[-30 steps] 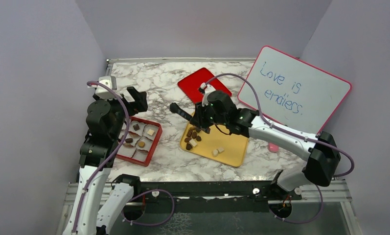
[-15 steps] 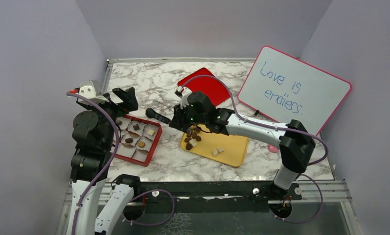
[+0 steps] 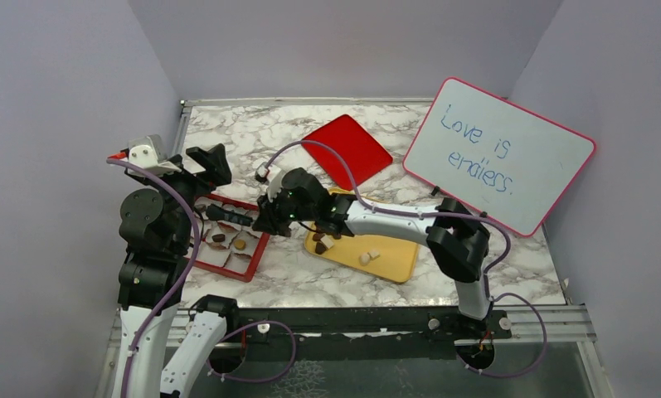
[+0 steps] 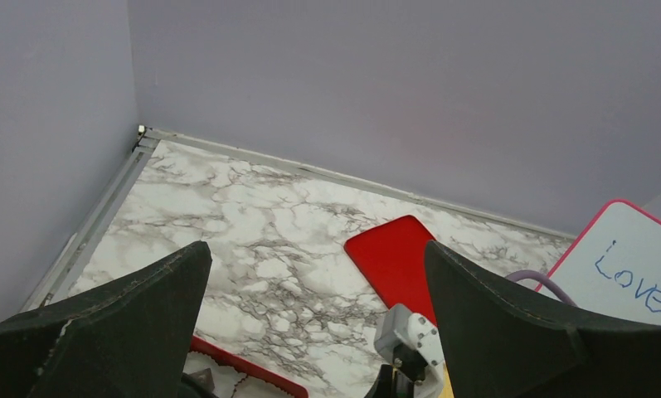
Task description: Pack the chocolate
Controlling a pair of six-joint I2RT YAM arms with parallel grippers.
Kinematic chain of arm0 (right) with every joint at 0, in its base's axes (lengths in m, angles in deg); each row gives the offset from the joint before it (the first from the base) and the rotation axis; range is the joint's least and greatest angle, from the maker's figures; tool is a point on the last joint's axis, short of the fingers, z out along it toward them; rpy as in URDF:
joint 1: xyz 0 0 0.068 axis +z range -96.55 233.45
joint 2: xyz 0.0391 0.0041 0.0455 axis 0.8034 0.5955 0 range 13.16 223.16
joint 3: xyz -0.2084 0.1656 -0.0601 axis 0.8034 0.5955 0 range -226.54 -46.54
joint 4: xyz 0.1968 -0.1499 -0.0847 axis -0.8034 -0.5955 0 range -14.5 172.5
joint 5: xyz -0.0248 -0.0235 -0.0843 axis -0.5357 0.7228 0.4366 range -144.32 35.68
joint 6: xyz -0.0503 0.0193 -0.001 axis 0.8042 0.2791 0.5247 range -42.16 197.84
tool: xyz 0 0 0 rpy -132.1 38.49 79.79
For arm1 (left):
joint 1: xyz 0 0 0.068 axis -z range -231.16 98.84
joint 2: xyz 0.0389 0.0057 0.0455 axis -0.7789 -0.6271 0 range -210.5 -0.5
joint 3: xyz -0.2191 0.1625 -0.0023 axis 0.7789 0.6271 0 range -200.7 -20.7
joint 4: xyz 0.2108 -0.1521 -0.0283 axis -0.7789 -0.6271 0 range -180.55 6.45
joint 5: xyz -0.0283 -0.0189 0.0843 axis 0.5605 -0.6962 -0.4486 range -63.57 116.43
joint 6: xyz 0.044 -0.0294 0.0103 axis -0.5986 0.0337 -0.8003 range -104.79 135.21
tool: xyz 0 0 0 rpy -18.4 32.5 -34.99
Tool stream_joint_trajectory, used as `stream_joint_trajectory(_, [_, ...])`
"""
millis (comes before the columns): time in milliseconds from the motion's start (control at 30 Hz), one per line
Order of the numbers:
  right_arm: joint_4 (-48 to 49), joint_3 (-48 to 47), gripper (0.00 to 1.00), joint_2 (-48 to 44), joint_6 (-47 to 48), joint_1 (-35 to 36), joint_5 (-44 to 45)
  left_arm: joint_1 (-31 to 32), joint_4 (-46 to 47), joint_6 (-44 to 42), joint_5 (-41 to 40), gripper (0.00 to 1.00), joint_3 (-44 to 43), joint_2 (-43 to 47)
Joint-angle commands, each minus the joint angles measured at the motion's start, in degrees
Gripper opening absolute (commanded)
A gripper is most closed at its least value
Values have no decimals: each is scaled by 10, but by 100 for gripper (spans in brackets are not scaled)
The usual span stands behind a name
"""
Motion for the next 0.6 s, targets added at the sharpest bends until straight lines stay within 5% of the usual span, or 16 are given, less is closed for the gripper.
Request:
stream_joint_trajectory(0, [52, -47, 20, 41, 40, 20, -27, 3, 18, -7, -16, 99, -14, -1])
stream_joint_trajectory(567, [24, -191, 21, 195, 124, 55, 37, 7, 18, -12, -20, 99, -11, 0])
